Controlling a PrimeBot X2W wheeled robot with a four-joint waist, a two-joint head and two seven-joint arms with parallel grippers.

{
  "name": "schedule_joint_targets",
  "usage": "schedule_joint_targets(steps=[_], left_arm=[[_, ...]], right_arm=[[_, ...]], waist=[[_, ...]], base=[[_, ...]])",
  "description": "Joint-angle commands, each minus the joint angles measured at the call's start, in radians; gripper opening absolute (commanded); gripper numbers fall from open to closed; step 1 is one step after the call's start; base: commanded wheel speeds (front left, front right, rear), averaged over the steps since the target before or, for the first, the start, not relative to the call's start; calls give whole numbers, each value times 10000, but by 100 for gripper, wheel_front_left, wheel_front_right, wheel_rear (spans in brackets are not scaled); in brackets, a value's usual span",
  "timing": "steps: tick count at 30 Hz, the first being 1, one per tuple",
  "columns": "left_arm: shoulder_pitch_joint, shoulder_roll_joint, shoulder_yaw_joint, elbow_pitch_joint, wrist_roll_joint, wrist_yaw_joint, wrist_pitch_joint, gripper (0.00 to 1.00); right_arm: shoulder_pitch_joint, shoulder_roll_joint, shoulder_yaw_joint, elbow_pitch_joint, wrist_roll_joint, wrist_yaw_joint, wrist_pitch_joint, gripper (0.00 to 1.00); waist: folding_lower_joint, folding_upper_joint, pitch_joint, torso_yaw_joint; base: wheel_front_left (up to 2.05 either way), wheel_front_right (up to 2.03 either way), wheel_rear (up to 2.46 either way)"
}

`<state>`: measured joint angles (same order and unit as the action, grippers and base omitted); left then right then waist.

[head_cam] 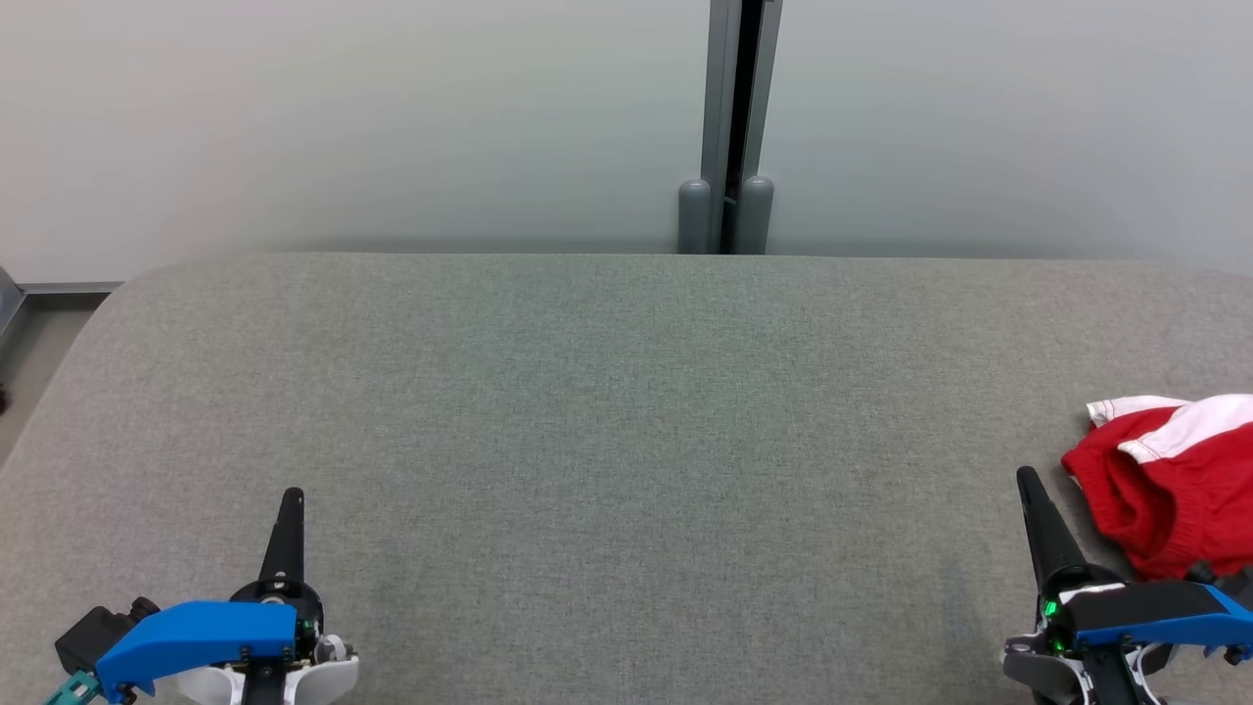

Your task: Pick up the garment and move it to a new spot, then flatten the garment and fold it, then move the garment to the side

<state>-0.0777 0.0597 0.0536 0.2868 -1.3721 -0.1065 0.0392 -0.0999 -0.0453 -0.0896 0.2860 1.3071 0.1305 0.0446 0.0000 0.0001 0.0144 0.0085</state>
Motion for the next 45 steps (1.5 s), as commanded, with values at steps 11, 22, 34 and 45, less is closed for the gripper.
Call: schedule_joint_targets(steps=[11, 22, 34, 45], left_arm=[[-237, -26, 244, -206, -807, -120, 277, 0], [-307, -65, 421, -302, -1491, -202, 485, 0], [-352, -96, 582, -418, -2222, -269, 724, 0], [-357, -107, 639, -443, -2419, -270, 788, 0]], right_arm=[[-127, -68, -101, -211, 1049, 3, 263, 0], [-132, -71, -170, -314, 1909, 4, 453, 0], [-131, -76, -246, -414, 2839, 4, 674, 0], [-123, -77, -262, -440, 3071, 4, 725, 0]], waist=[[0, -1, -31, -23], [0, -1, -63, -47], [0, -1, -101, -75], [0, -1, -113, -85]], base=[[0, 0, 0], [0, 0, 0], [0, 0, 0], [0, 0, 0]])
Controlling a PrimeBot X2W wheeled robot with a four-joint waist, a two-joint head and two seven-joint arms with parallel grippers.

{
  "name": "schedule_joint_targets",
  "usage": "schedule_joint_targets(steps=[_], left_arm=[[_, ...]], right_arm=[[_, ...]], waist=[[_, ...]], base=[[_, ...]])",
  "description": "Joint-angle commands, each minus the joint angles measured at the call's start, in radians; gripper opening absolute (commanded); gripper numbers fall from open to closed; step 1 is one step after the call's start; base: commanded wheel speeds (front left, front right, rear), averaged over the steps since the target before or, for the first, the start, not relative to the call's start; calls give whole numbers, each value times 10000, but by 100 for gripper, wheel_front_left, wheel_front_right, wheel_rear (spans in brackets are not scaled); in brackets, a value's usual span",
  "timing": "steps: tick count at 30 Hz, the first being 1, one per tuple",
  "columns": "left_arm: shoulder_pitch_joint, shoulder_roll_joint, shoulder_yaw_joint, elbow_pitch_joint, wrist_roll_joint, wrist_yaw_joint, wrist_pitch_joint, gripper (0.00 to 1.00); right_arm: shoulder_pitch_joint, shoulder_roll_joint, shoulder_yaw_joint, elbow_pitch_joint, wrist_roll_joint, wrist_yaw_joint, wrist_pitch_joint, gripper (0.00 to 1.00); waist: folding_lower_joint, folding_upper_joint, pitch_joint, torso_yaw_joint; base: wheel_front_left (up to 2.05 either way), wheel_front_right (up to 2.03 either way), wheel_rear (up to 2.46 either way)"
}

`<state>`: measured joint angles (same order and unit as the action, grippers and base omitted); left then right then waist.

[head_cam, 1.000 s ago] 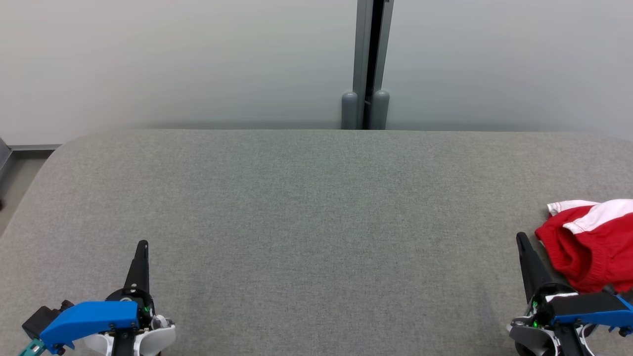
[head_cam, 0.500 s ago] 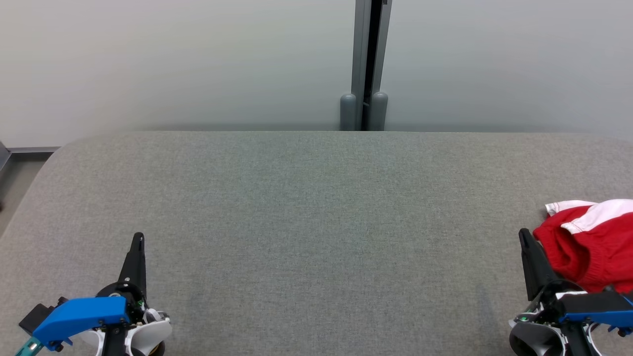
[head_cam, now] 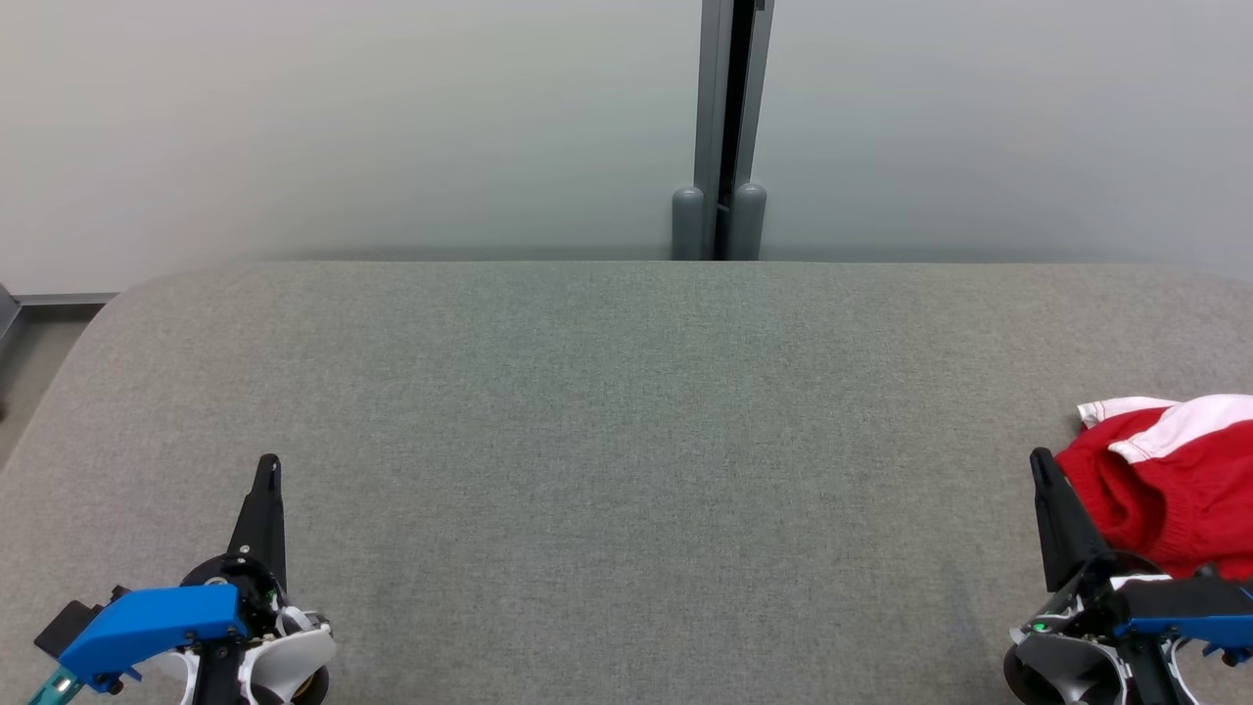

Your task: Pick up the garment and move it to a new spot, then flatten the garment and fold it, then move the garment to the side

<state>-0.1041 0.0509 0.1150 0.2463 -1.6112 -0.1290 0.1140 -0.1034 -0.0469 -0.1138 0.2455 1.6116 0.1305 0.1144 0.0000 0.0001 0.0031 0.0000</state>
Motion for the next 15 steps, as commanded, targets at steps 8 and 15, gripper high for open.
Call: schedule_joint_targets(steps=[8, 15], left_arm=[[-93, -19, 25, -40, -29, -46, 40, 0], [-93, -19, 24, -40, -30, -46, 39, 0]], right_arm=[[-88, -62, -20, -34, 26, 4, 27, 0], [-88, -62, -20, -34, 26, 4, 26, 0]], waist=[[0, -1, 0, 0], [0, -1, 0, 0]], base=[[0, 0, 0], [0, 0, 0]])
